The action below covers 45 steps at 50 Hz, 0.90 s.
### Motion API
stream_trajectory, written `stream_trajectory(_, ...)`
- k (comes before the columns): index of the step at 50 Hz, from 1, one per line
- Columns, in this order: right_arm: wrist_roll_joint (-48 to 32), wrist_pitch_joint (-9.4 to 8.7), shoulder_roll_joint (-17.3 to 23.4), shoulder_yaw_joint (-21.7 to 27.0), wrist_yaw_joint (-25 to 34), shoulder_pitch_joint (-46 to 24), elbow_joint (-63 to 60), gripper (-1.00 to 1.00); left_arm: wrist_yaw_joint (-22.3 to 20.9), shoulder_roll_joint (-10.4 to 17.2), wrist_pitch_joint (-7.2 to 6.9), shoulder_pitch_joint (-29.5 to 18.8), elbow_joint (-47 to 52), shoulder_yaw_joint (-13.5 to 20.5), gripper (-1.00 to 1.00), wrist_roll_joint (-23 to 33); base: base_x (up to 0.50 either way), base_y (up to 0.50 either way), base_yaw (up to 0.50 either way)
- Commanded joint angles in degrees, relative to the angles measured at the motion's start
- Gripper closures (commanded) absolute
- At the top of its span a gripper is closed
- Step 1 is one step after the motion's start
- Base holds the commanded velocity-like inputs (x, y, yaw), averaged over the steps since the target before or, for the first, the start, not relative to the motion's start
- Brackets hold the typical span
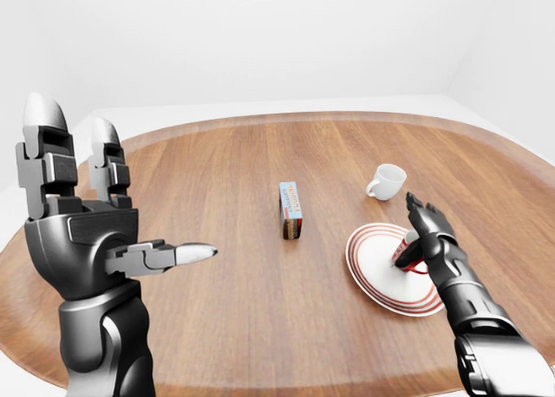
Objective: Pick up the red mug and put it on the plate
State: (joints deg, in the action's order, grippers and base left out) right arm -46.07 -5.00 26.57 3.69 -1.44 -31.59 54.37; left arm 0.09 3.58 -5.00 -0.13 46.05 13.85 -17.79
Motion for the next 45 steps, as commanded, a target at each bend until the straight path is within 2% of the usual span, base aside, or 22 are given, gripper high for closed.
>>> stream_trajectory(1, -12.4, 0.00, 2.0, 3.4, 6.5, 6.6, -21.8, -1.00, -1.1, -0.5, 0.00, 1.2, 0.6, -0.7, -1.00, 0.1, 0.00, 0.00, 0.00)
stream_trajectory(2, -12.7, 0.00, 1.9, 3.7, 6.7, 6.7, -22.1, -1.00, -1.1, -0.5, 0.00, 1.2, 0.7, -0.7, -1.00, 0.1, 0.00, 0.00, 0.00)
stream_trajectory(4, -17.5, 0.00, 2.0, 4.7, 10.9, 9.2, -30.8, -1.00, -1.2, -0.6, 0.00, 1.2, 0.8, -0.7, -1.00, 0.2, 0.00, 0.00, 0.00)
stream_trajectory(8, -19.9, 0.00, 0.2, 6.8, 17.5, 11.0, -38.4, -1.00, -1.0, -0.5, 0.00, 0.8, 0.6, -0.3, -1.00, 0.1, 0.00, 0.00, 0.00)
stream_trajectory(11, -20.8, 0.00, -0.8, 8.0, 19.9, 11.8, -41.7, -1.00, -0.7, -0.3, 0.00, 0.3, 0.1, 0.0, -1.00, 0.0, 0.00, 0.00, 0.00)
stream_trajectory(12, -21.3, 0.00, -1.3, 8.2, 22.7, 12.9, -45.4, -1.00, -0.6, -0.3, 0.00, 0.3, -0.3, -0.1, -1.00, 0.1, 0.00, 0.00, 0.00)
stream_trajectory(17, -22.0, 0.00, -1.8, 8.7, 23.1, 13.0, -45.7, -1.00, -0.6, -0.3, 0.00, 0.3, -0.3, -0.1, -1.00, 0.1, 0.00, 0.00, 0.00)
stream_trajectory(18, -16.9, 0.00, -4.8, 10.2, 36.4, 15.1, -61.0, -1.00, -0.6, -0.3, 0.00, 0.5, 0.0, -0.3, -1.00, 0.2, 0.00, 0.00, 0.00)
stream_trajectory(20, -14.8, 0.00, -6.8, 10.0, 41.4, 15.9, -69.2, -1.00, -0.6, -0.4, 0.00, 0.5, -0.7, -0.6, -1.00, 0.7, 0.00, 0.00, 0.00)
stream_trajectory(22, -13.4, 0.00, -7.9, 10.4, 41.4, 15.3, -72.5, -1.00, -0.6, -0.3, 0.00, 0.3, -0.9, -0.4, -1.00, 0.6, 0.00, 0.00, 0.00)
stream_trajectory(27, -11.6, 0.00, -7.4, 10.6, 41.4, 12.9, -77.8, -1.00, -0.2, -0.1, 0.00, -0.2, -1.4, -0.2, -1.00, 0.6, 0.00, 0.00, 0.00)
stream_trajectory(38, -12.7, 0.00, -2.6, 10.9, 41.4, 3.1, -89.1, -1.00, -0.1, 0.1, 0.00, -0.5, -1.1, -0.2, -1.00, 0.5, 0.00, 0.00, 0.00)
stream_trajectory(42, -9.3, 0.00, -1.6, 11.8, 41.4, 0.6, -89.7, -1.00, 0.0, 0.2, 0.00, -0.6, -1.0, 0.0, -1.00, 0.4, 0.00, 0.00, 0.00)
stream_trajectory(45, -4.1, 0.00, -2.3, 12.8, 41.4, 2.2, -87.7, -1.00, 0.1, 0.2, 0.00, -0.6, -0.9, 0.0, -1.00, 0.3, 0.00, 0.00, 0.00)
